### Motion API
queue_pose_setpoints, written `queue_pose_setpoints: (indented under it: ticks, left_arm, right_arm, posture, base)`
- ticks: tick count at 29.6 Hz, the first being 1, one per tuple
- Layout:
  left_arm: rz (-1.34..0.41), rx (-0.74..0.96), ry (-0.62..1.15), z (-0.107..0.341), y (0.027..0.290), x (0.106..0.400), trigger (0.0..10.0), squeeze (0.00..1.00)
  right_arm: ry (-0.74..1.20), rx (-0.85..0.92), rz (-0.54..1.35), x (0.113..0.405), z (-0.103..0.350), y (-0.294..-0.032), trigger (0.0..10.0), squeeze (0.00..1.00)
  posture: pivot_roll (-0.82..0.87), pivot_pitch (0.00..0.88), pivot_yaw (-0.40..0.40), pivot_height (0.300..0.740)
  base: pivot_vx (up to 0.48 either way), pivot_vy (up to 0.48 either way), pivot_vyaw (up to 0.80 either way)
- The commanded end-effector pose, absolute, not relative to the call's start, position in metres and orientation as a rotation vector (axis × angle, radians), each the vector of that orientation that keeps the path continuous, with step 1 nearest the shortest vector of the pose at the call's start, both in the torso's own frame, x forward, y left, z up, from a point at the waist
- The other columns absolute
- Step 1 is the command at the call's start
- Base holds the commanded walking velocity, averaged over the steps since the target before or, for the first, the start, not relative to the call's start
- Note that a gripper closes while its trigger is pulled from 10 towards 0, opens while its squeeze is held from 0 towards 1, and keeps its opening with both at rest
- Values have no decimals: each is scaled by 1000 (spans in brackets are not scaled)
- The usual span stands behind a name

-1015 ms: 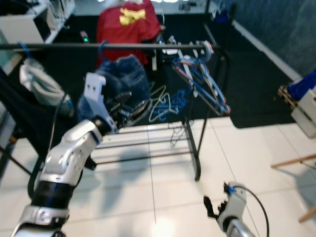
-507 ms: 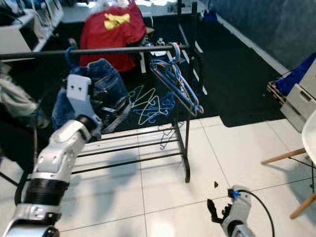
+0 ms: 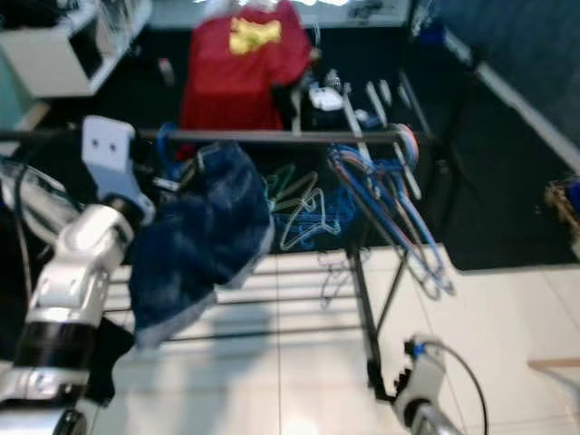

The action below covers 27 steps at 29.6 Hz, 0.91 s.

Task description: Hang hanger

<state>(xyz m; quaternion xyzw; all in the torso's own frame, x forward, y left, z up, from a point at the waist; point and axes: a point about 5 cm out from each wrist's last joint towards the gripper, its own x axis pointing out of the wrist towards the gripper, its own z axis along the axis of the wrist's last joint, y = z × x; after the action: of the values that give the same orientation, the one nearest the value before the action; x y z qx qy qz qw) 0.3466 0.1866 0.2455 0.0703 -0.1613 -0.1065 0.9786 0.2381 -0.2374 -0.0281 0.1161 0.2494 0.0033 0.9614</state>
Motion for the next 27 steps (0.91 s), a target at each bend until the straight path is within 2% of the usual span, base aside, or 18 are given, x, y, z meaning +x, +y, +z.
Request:
queue_pose_setpoints:
  ticks: [1, 10, 17, 18, 19, 20, 21, 22, 23, 24, 25, 26, 27]
  left_arm:
    - [-231, 179, -302, 243, 190, 343, 10000, 0]
    - [-191, 207, -220, 229, 193, 342, 10000, 0]
    - [-273, 151, -197, 223, 180, 339, 10000, 0]
    - [-287, 146, -196, 223, 179, 338, 4392, 0]
    - [-287, 146, -196, 223, 179, 338, 4392, 0]
    - [-292, 138, -196, 223, 177, 338, 2745, 0]
    - [-292, 138, -196, 223, 177, 338, 2745, 0]
    - [-289, 137, -196, 223, 177, 338, 3255, 0]
    - [-283, 137, -194, 223, 178, 339, 4235, 0]
    - [-279, 139, -191, 223, 178, 340, 6000, 0]
    - [-279, 139, -191, 223, 178, 340, 6000, 0]
    - [-272, 145, -180, 222, 179, 340, 10000, 0]
    - [-267, 148, -172, 221, 179, 341, 10000, 0]
  right_arm:
    - [547, 252, 11, 228, -38, -231, 10000, 0]
    - [547, 257, 5, 228, -38, -230, 10000, 0]
    - [548, 262, -2, 228, -38, -230, 10000, 0]
    - [547, 263, -4, 228, -38, -230, 10000, 0]
    - [547, 263, -4, 228, -38, -230, 10000, 0]
    - [546, 265, -7, 228, -38, -229, 10000, 0]
    - [546, 265, -7, 228, -38, -229, 10000, 0]
    - [545, 266, -8, 228, -38, -229, 10000, 0]
    - [545, 266, -9, 229, -38, -229, 10000, 0]
    - [544, 267, -9, 229, -38, -229, 10000, 0]
    - [544, 267, -9, 229, -38, -229, 10000, 0]
    - [544, 268, -11, 228, -38, -229, 10000, 0]
    - [543, 269, -12, 228, -38, -229, 10000, 0]
  posture:
    - [-47, 123, -8, 740]
    - [-48, 127, -3, 740]
    - [-46, 128, 0, 740]
    - [-46, 127, 2, 740]
    - [-46, 127, 2, 740]
    - [-47, 128, 4, 740]
    - [-47, 128, 4, 740]
    - [-47, 126, 5, 740]
    - [-48, 126, 6, 740]
    - [-49, 126, 6, 740]
    - [-49, 126, 6, 740]
    - [-49, 127, 7, 740]
    - [-49, 127, 7, 740]
  base:
    - [0, 0, 0]
    - [0, 0, 0]
    - [0, 0, 0]
    - [0, 0, 0]
    - [0, 0, 0]
    - [0, 0, 0]
    - [0, 0, 0]
    - [0, 0, 0]
    - [0, 0, 0]
    - [0, 0, 0]
    - [0, 0, 0]
    - [0, 0, 0]
    - [0, 0, 0]
